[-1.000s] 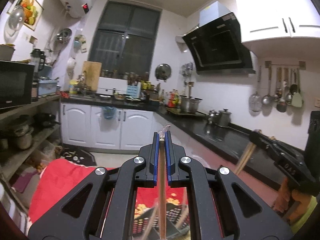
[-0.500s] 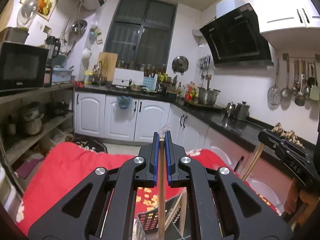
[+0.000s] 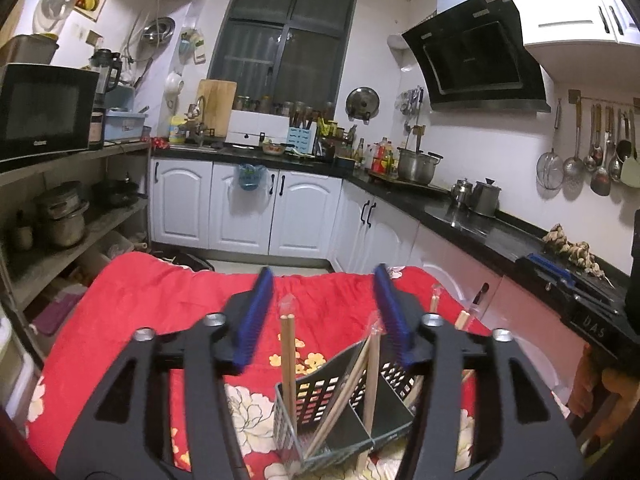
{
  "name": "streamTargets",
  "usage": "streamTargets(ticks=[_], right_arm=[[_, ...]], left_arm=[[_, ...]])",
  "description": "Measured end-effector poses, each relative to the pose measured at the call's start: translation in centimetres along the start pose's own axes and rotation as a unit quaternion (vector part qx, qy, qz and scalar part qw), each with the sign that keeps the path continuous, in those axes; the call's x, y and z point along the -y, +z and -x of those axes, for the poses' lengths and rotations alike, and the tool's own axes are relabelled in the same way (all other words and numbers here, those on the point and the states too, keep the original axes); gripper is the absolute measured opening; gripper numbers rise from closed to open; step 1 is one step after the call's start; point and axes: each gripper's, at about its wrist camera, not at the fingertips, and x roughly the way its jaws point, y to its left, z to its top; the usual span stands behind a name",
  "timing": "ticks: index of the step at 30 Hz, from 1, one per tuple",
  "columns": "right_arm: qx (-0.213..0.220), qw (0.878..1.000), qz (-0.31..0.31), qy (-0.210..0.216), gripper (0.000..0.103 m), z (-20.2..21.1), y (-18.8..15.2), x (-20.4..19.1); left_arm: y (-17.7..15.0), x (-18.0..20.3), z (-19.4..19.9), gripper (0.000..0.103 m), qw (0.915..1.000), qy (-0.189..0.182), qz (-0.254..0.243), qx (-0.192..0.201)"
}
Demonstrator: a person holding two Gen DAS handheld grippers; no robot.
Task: Organize utensils
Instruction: 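Lower the chopsticks into the caddy and open the right gripper, then move the right gripper down to the chopsticks pile beside the caddy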
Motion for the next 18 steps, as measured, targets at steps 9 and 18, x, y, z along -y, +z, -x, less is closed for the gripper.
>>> streamTargets(ticks=[9, 18], right_arm=[[-0.04, 0.999, -0.013, -0.006, 0.05, 1.2, -2.0, 0.7], [-0.068, 0.998, -0.016, -0.006, 0.053, 2.7, -3.8, 0.5]], left_arm=[[-1.1, -0.6, 2.2, 0.093, 0.9997, -0.006, 0.021, -0.014], [-3.6, -0.6, 4.0, 0.093, 0.9989, -0.011, 0.023, -0.039]])
